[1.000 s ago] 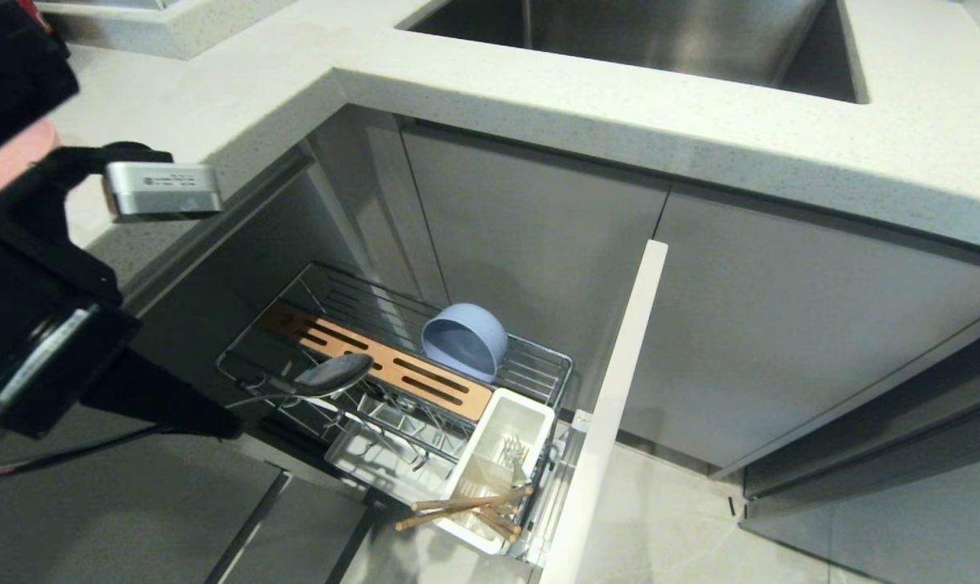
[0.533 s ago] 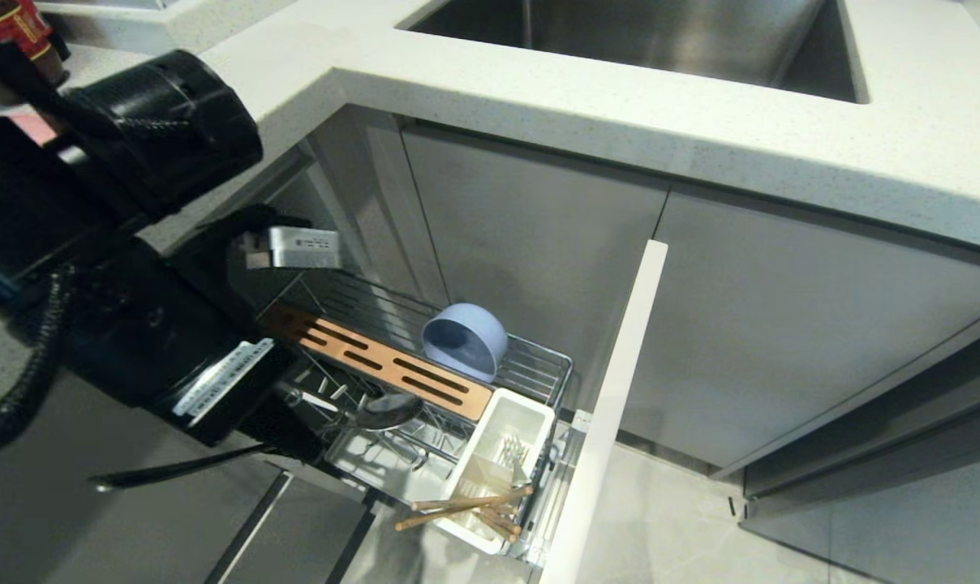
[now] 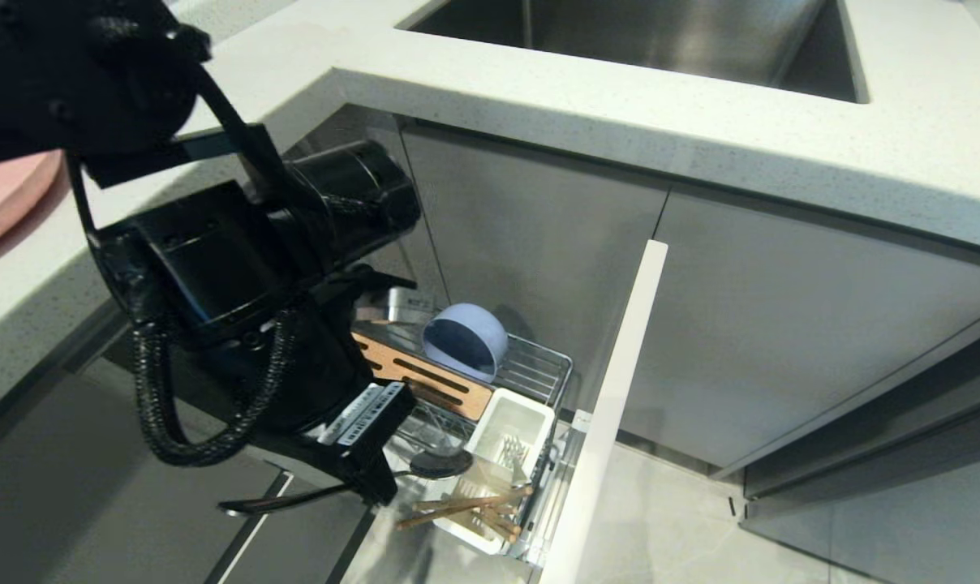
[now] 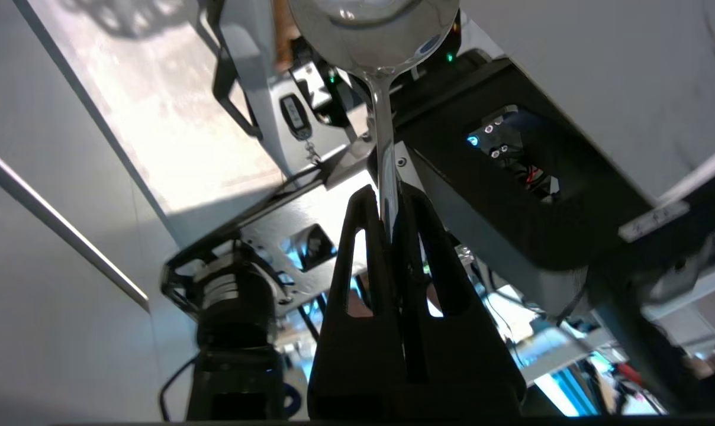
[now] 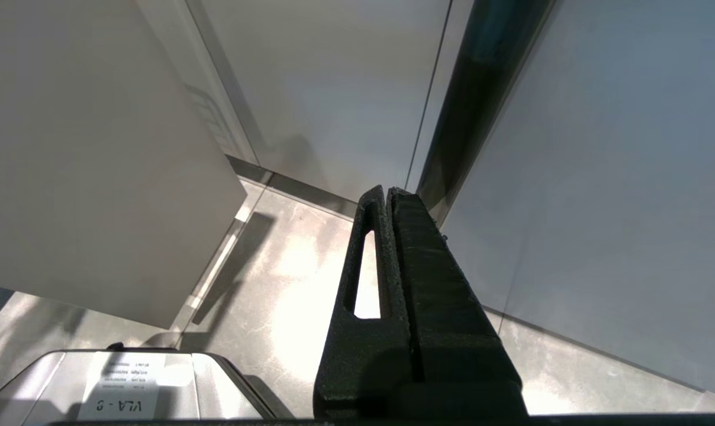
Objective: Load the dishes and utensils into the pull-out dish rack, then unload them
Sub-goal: Pick up the spoon and place it in the cupboard
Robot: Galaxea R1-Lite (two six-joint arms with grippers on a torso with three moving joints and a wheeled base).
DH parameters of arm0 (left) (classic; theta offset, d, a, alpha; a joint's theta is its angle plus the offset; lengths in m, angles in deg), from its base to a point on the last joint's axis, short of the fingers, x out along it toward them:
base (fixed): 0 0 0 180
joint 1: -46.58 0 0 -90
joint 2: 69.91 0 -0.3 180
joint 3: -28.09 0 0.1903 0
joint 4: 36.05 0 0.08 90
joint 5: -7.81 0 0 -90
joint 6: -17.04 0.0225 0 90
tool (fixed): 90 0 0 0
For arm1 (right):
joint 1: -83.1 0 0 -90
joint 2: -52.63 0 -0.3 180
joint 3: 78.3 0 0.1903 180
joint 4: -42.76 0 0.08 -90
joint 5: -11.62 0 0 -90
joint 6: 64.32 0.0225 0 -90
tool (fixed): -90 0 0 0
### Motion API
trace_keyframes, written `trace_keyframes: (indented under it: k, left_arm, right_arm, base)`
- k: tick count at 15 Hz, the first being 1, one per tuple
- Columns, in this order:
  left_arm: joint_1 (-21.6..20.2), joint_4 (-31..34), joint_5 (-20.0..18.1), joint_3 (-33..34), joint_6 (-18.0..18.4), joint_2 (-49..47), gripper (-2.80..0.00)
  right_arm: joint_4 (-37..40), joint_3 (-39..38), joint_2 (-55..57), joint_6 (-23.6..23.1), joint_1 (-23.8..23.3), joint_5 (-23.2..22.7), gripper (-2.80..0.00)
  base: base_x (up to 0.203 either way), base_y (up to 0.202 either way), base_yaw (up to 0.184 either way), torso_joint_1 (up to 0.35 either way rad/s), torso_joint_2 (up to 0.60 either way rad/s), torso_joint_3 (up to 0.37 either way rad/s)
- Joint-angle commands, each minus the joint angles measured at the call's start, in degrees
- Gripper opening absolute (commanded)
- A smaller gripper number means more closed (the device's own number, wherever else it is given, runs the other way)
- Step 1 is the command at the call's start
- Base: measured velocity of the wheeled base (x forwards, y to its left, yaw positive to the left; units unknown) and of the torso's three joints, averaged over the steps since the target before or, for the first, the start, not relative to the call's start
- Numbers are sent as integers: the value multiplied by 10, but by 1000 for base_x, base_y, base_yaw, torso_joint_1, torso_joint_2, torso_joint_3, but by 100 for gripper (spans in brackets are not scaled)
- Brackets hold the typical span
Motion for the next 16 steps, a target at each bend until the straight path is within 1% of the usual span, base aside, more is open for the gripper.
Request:
trace_keyframes:
  k: [1, 4, 7, 10, 16]
  left_arm:
    - [7, 3, 0, -5, -8, -30, -280]
    - [6, -7, -3, -9, -15, -64, -280]
    - [7, -30, -5, -9, -32, -93, -280]
    - [7, -72, -14, -9, -65, -109, -280]
    - [7, -89, -14, -11, -68, -132, -280]
  right_arm:
    - [0, 0, 0, 0, 0, 0, -280]
    - [0, 0, 0, 0, 0, 0, -280]
    - [0, 0, 0, 0, 0, 0, -280]
    - [0, 0, 0, 0, 0, 0, -280]
    - [0, 0, 0, 0, 0, 0, -280]
  base:
    - [0, 0, 0, 0, 0, 0]
    - [0, 0, 0, 0, 0, 0]
    - [0, 0, 0, 0, 0, 0]
    - [0, 0, 0, 0, 0, 0]
    - [0, 0, 0, 0, 0, 0]
